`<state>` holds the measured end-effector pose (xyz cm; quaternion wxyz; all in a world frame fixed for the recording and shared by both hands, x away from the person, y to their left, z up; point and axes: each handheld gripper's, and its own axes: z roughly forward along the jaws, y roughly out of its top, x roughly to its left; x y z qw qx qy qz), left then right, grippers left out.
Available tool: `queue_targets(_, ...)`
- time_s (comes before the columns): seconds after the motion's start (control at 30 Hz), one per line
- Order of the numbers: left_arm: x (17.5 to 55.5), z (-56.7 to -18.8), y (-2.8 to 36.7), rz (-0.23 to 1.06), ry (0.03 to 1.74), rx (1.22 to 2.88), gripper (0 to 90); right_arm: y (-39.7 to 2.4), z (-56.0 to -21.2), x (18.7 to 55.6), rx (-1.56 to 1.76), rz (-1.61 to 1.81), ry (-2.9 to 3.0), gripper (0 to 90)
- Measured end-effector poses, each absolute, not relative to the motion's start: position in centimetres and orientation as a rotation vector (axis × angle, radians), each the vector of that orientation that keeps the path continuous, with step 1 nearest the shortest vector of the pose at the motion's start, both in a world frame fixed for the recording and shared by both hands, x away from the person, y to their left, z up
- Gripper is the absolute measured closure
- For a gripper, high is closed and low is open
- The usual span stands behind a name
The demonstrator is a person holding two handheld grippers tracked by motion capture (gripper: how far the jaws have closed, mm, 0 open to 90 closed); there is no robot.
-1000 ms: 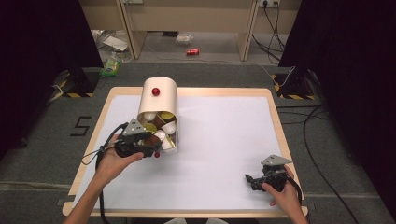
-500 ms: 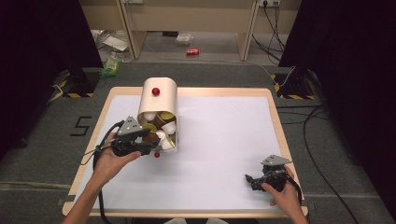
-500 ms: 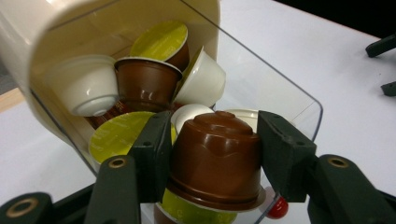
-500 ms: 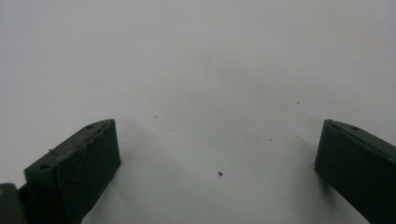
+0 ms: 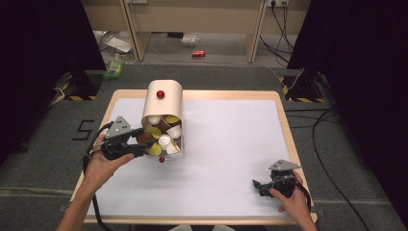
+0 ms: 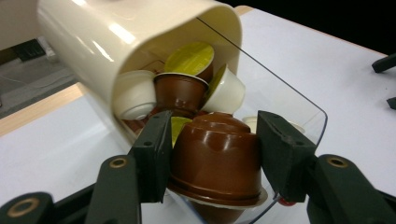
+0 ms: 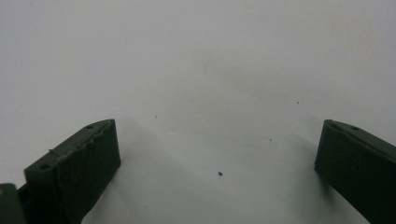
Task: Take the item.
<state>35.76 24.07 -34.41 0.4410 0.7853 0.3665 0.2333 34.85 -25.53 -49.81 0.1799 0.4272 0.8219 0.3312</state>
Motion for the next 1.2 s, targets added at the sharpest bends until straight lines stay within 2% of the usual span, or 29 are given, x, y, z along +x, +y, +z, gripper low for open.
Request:
queue_targets(0.57, 34.9, -33.9, 27.9, 0.619, 0.975, 1.861, 47.3, -25.5, -49.8, 34.9, 1.206, 0.935, 2.322, 0.6)
queue_targets(1.2, 35.6, -38.2, 31.2, 0.606, 1.128, 1.809, 47.5, -25.5, -49.8, 34.8, 1.209, 0.934, 2.321, 0.6)
